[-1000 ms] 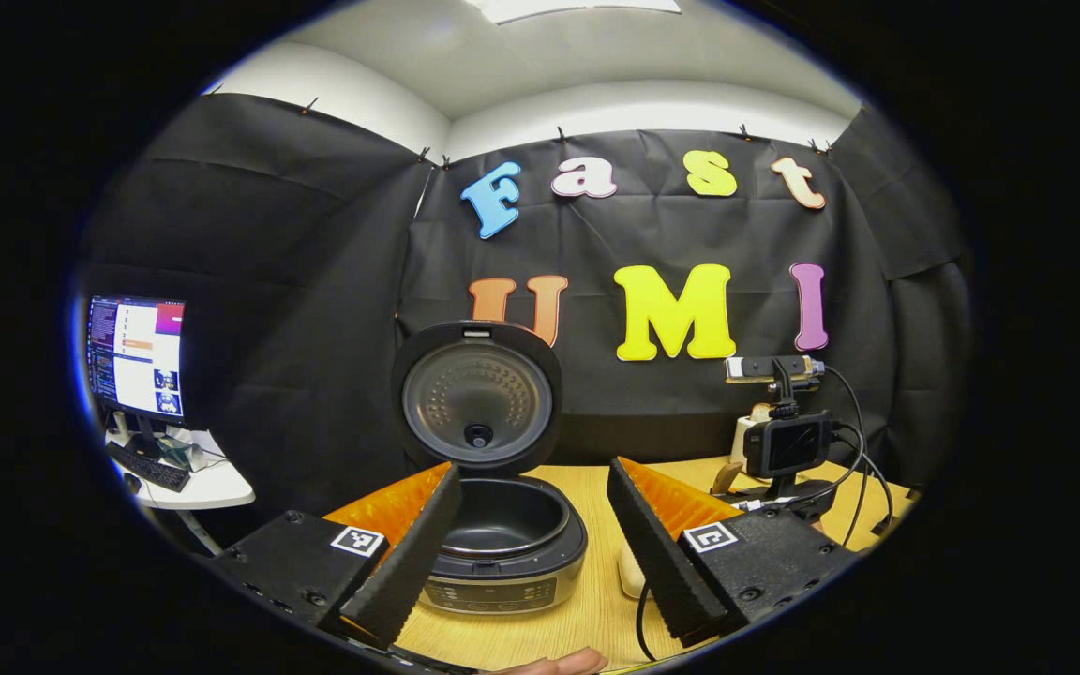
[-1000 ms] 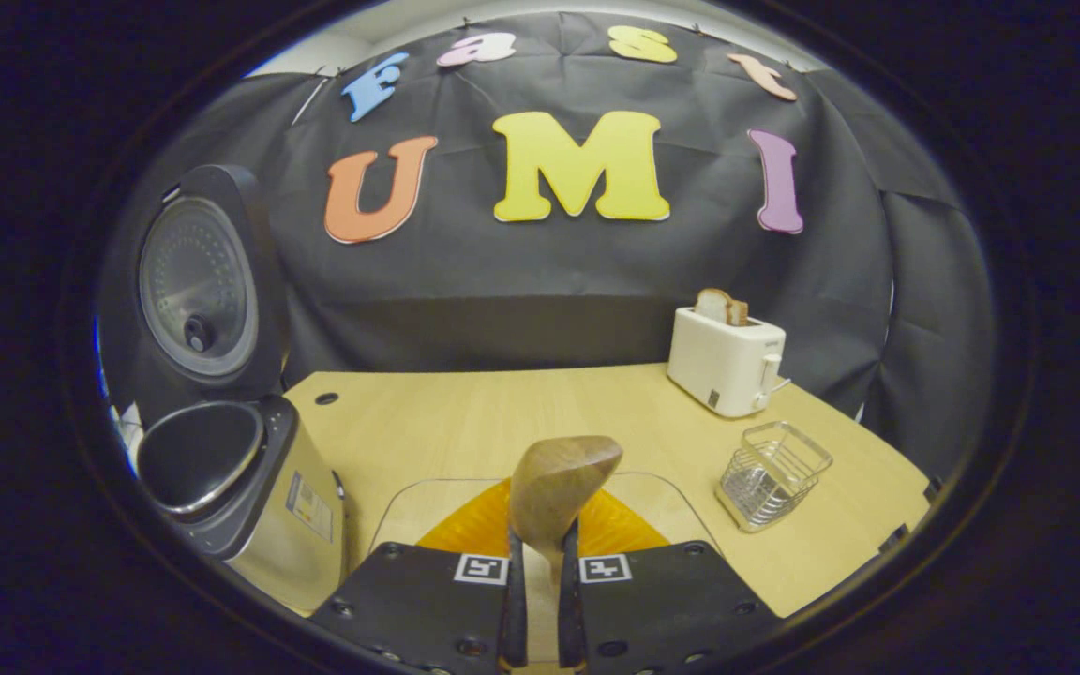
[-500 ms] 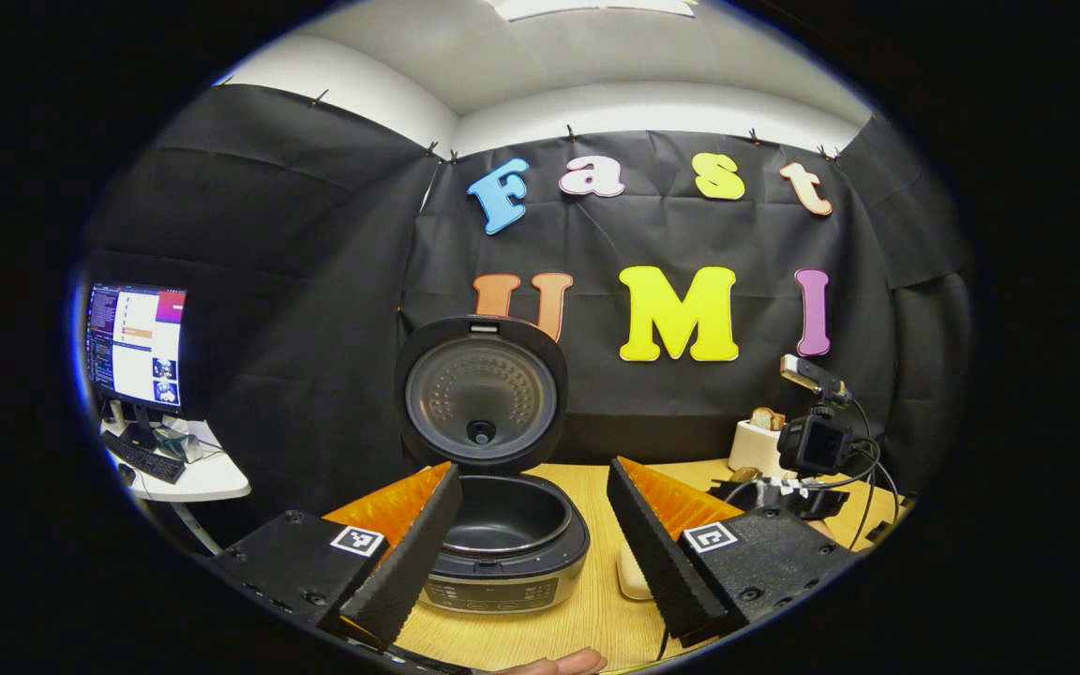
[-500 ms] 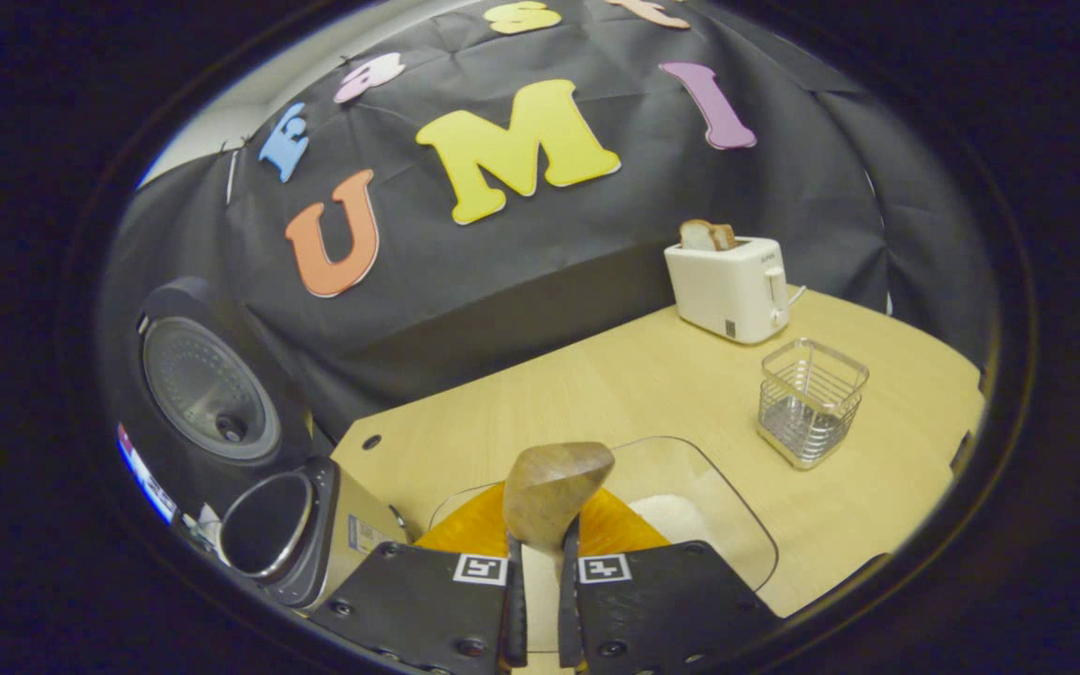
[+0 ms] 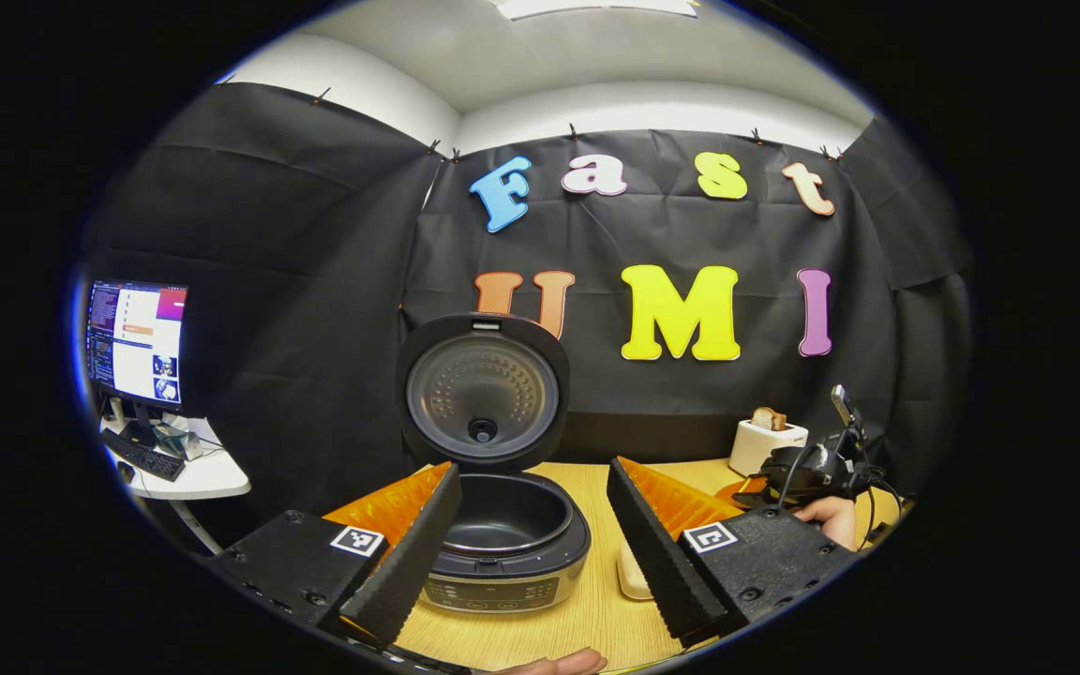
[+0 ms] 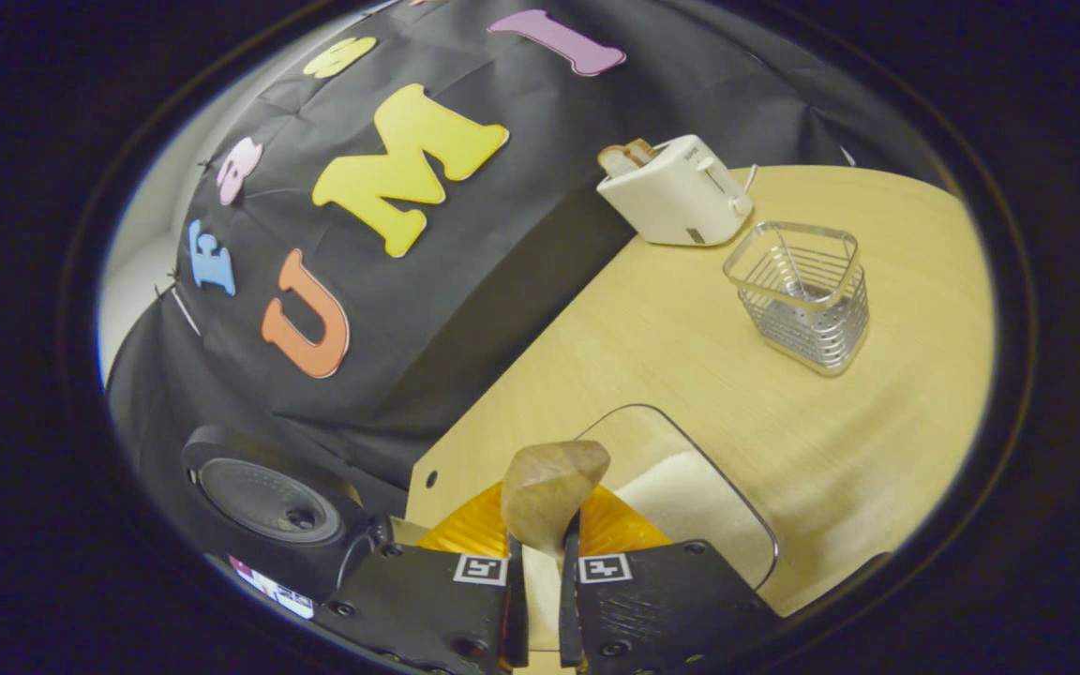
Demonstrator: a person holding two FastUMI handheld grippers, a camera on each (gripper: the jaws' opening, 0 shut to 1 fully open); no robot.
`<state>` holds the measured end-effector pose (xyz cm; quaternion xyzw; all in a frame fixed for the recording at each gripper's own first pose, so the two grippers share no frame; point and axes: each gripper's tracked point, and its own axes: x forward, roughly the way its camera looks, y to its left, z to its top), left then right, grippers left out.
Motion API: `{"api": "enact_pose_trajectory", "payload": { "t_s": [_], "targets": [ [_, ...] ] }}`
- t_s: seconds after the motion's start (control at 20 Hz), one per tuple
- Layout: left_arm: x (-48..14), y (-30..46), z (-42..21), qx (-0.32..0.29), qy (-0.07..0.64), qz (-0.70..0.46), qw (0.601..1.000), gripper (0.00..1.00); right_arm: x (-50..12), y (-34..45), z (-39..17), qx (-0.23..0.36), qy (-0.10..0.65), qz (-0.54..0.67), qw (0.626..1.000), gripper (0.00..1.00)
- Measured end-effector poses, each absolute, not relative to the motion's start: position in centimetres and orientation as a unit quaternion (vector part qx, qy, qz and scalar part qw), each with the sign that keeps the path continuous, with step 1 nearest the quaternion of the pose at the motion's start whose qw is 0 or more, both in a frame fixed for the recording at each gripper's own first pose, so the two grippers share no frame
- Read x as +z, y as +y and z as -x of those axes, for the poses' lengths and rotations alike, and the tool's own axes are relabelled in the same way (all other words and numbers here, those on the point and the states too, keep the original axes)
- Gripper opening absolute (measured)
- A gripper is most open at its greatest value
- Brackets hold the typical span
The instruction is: Close the left gripper, press the button to open the rice cooker; take a wooden spoon from the chopstick holder with the right hand, scoop a spoonful of rice and pour it into the rice cooker, then put the wooden spoon back into the chopstick holder.
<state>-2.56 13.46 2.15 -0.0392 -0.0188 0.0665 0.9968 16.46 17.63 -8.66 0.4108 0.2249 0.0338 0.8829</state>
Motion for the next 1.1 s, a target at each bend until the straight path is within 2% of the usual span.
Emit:
{"api": "enact_pose_trajectory", "payload": {
  "t_s": [0.35,0.7,0.85,1.1],
  "targets": [
    [1.9,13.1,2.3,0.063,-0.017,0.035,0.997,1.00,-9.5,16.8,-17.0,0.067,0.259,-0.526,0.808,0.13],
    [1.9,13.5,2.3,0.068,-0.016,0.034,0.997,1.00,-7.2,12.6,-16.2,0.074,0.224,-0.612,0.754,0.12],
    [1.9,13.6,2.5,0.067,-0.015,0.030,0.997,1.00,-6.3,11.1,-15.8,0.087,0.212,-0.675,0.701,0.14],
    [1.7,14.3,2.6,0.072,-0.012,0.026,0.997,1.00,-5.9,11.2,-15.3,0.122,0.240,-0.754,0.599,0.12]
  ]
}}
